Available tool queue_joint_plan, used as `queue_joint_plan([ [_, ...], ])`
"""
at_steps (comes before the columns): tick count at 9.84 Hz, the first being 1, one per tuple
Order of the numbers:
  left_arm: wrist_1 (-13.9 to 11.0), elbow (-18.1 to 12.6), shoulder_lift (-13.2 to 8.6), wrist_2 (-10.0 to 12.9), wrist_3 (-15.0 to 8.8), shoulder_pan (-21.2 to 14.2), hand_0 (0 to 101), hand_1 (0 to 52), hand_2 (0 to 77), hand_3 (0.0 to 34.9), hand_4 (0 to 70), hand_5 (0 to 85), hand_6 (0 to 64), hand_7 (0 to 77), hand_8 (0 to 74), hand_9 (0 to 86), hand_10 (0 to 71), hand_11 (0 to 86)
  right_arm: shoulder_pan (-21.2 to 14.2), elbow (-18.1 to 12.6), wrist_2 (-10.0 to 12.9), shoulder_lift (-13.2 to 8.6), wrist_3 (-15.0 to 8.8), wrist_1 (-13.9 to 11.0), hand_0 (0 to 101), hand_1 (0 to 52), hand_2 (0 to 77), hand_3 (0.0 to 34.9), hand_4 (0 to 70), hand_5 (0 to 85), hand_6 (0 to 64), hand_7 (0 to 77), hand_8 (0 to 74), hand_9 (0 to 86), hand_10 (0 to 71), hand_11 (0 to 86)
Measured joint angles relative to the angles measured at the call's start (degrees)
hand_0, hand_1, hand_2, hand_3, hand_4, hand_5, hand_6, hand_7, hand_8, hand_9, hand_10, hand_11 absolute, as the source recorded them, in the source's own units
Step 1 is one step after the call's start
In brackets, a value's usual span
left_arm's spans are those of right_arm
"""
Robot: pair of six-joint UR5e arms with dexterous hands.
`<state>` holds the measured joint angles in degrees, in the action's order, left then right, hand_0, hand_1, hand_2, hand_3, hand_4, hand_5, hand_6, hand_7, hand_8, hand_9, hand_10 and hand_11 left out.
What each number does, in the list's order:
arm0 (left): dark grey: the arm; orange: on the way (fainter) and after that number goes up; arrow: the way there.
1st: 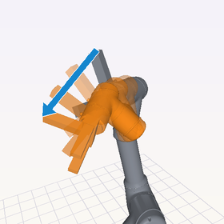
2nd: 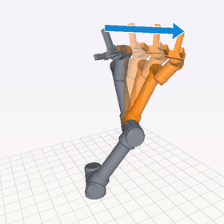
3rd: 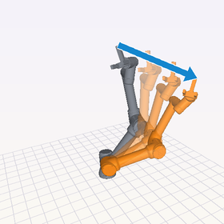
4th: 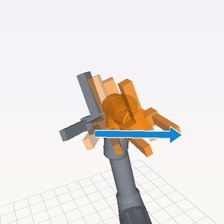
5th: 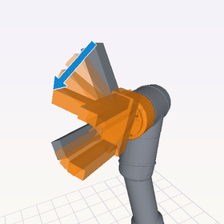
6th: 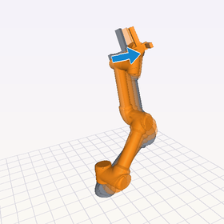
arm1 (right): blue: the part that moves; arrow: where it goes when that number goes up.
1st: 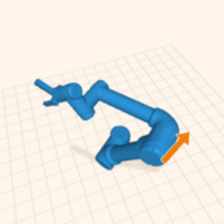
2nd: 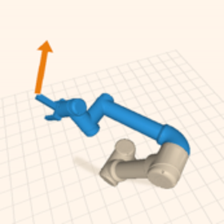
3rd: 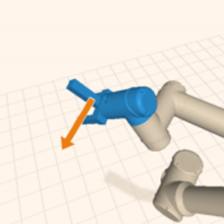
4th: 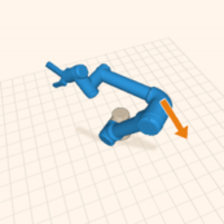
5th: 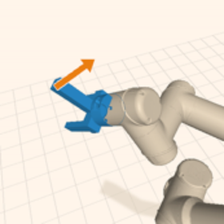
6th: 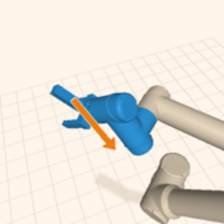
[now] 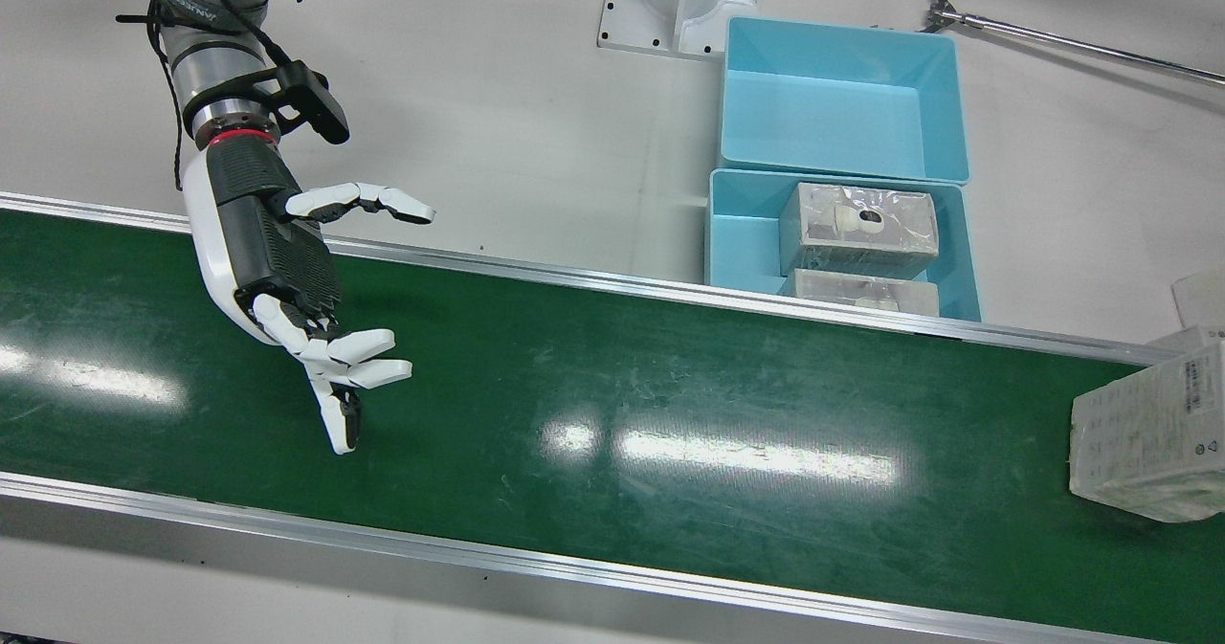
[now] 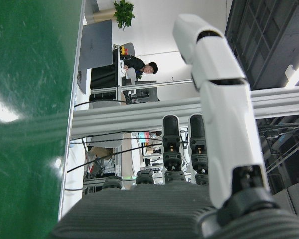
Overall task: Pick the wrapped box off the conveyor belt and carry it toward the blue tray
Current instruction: 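Shift the right hand slightly farther along the belt, fingers open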
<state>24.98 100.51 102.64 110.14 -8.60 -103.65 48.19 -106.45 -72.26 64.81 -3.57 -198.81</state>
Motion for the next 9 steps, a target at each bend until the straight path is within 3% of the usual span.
queue_joint_plan([
  [2,0.0,0.0,0.0,0.0,0.0,0.0,0,0.0,0.5,0.0,0.0,1.1,0.0,0.5,0.5,0.0,0.5,0.0,1.8,-1.4,-0.1,-0.1,-0.2,-5.0,53,21.8,22.9,6.8,17.5,32.2,8.7,27.8,0.0,4.9,0.0,1.6],
  [3,0.0,0.0,0.0,0.0,0.0,0.0,0,0.0,0.5,0.0,0.0,1.1,0.0,0.5,0.5,0.0,0.5,0.0,2.4,-1.7,-0.1,-0.1,-0.2,-6.0,53,23.5,23.5,8.5,14.2,32.2,4.9,24.0,0.0,4.9,0.0,1.6],
  [4,0.0,0.0,0.0,0.0,0.0,0.0,0,0.0,1.1,0.0,0.0,1.1,0.0,0.5,0.5,0.0,0.5,0.0,2.7,-1.8,-0.1,-0.1,-0.1,-6.6,53,23.5,23.5,7.3,14.2,32.2,7.1,24.5,0.0,4.9,0.0,1.6],
  [8,0.0,0.0,0.0,0.0,0.0,0.0,0,0.0,1.1,0.0,0.0,1.1,0.0,0.5,0.5,0.0,0.5,0.5,3.0,-1.9,-0.1,0.0,-0.1,-7.0,53,20.7,22.9,7.9,9.8,30.0,6.0,24.0,0.0,4.9,0.0,1.6],
  [9,0.0,0.0,0.0,0.0,0.0,0.0,0,0.0,1.1,0.0,0.0,1.1,0.0,0.5,0.5,0.0,0.5,0.0,2.9,-1.7,-0.1,0.1,-0.3,-7.0,51,19.1,19.6,7.4,10.9,29.5,5.5,22.9,0.0,4.4,0.0,1.6],
])
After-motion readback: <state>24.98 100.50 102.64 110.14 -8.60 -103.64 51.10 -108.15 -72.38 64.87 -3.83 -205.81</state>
